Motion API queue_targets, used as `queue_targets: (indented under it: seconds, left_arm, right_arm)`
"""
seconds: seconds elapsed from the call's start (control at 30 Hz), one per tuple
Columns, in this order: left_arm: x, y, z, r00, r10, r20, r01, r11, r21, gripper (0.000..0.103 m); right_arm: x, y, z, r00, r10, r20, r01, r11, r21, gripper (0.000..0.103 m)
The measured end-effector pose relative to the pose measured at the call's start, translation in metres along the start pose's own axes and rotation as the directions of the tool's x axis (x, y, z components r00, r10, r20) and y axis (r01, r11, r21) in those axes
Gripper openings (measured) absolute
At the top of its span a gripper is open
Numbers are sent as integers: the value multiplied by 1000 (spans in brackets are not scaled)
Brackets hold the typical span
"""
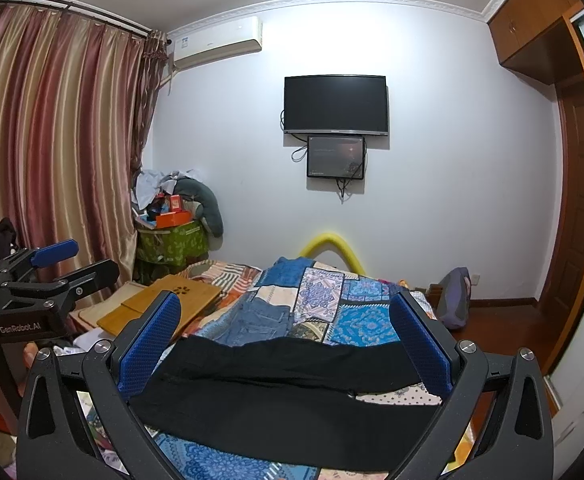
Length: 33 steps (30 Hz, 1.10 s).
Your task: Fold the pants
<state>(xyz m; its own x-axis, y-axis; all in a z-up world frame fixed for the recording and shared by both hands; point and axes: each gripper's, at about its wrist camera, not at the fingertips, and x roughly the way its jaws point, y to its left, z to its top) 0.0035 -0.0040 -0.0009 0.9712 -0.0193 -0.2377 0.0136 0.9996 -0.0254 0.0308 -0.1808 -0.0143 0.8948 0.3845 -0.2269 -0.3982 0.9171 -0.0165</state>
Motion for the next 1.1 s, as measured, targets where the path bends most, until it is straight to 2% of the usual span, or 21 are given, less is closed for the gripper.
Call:
queue_targets:
  seconds: [0.77,1.1]
  left_arm:
    - [2,2,0,1000,-22,-6,22,1000,-9,103]
    - [34,23,-6,998,-6,-59,5,1000,-21,103]
  right_arm:
    - [3,-1,-4,1000,-12,-7,12,1000,3,103]
    - [25,-7,-13,998,-22,-52,22,1000,5,103]
